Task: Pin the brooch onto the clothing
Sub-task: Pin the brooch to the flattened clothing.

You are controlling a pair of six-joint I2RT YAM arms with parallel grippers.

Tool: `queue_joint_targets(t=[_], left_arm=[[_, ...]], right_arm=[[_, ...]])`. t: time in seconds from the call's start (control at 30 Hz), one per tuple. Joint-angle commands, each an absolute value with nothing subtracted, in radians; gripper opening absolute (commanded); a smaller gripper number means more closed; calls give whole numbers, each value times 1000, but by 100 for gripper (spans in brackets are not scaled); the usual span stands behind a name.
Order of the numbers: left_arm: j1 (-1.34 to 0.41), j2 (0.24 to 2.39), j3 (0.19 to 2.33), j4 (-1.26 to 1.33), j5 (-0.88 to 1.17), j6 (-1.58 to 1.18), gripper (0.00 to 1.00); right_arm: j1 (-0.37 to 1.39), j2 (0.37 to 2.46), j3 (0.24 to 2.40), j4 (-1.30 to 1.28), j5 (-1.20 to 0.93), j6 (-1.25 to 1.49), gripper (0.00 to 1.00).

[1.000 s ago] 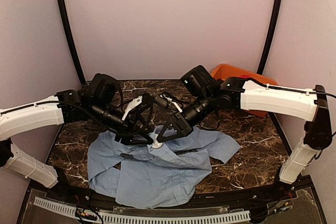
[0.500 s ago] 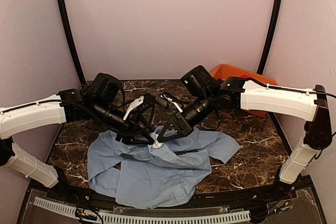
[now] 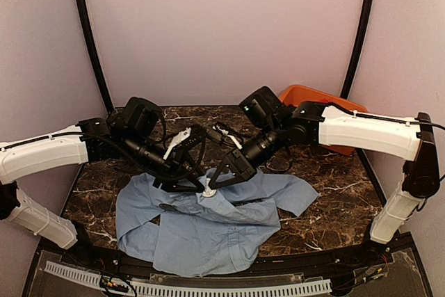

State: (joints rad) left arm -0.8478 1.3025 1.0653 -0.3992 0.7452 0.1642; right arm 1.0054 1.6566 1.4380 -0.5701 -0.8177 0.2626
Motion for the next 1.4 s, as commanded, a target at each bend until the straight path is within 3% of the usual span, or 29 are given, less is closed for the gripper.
queue_joint_targets(t=[0.0, 0.73, 1.37], left_arm=[[-843, 1305, 1094, -417, 778, 159, 47], [-848, 1328, 1099, -421, 768, 153, 42], [-855, 1353, 1109, -434, 716, 153, 25]], right_arm=[[1006, 1652, 1476, -550, -825, 246, 0], [1007, 1675, 1511, -594, -798, 231, 0], [1009, 1676, 1531, -598, -797, 239, 0]])
